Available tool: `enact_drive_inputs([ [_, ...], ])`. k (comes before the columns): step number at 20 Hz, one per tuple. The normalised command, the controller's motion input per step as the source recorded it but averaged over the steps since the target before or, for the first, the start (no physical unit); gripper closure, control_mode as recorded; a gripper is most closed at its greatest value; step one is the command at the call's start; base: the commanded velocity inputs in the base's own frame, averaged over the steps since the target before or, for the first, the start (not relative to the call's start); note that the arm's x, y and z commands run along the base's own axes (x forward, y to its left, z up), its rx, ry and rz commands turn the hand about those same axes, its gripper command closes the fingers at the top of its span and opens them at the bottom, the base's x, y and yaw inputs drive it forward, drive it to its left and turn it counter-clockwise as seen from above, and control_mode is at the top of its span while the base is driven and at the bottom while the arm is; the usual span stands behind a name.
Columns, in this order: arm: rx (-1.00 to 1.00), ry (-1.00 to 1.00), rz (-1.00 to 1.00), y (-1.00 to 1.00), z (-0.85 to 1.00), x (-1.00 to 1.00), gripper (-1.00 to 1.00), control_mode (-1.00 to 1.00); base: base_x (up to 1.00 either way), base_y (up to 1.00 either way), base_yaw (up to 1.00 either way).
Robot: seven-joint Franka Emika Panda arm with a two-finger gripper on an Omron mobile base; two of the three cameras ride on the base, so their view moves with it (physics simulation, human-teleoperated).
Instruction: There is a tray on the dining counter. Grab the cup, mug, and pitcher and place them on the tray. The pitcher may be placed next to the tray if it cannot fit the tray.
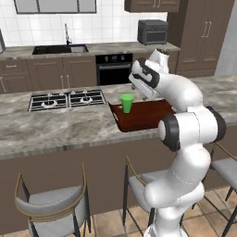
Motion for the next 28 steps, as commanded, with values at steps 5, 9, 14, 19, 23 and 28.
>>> enact_drive_inputs([
  [5, -0.10, 0.00, 0.17, -0.16, 0.02, -1.00, -1.00, -1.00, 0.00, 0.00, 0.00],
  [9, -0.05, 0.00, 0.35, 0.00, 0.41, -0.67, -1.00, -1.00, 0.00, 0.00, 0.00],
  [14, -0.14, 0.00, 0.30, 0.00, 0.51, -0.56, -1.00, -1.00, 0.00, 0.00, 0.00],
  [19, -0.28, -0.05, 0.15, 0.02, 0.46, -0.92, -1.00, -1.00, 0.00, 0.00, 0.00],
  [23, -0.19, -0.18, 0.15, 0.00, 0.47, -1.00, -1.00, -1.00, 0.00, 0.00, 0.00],
  [28, -0.04, -0.07, 0.19, 0.00, 0.40, -1.00, -1.00, -1.00, 0.00, 0.00, 0.00],
])
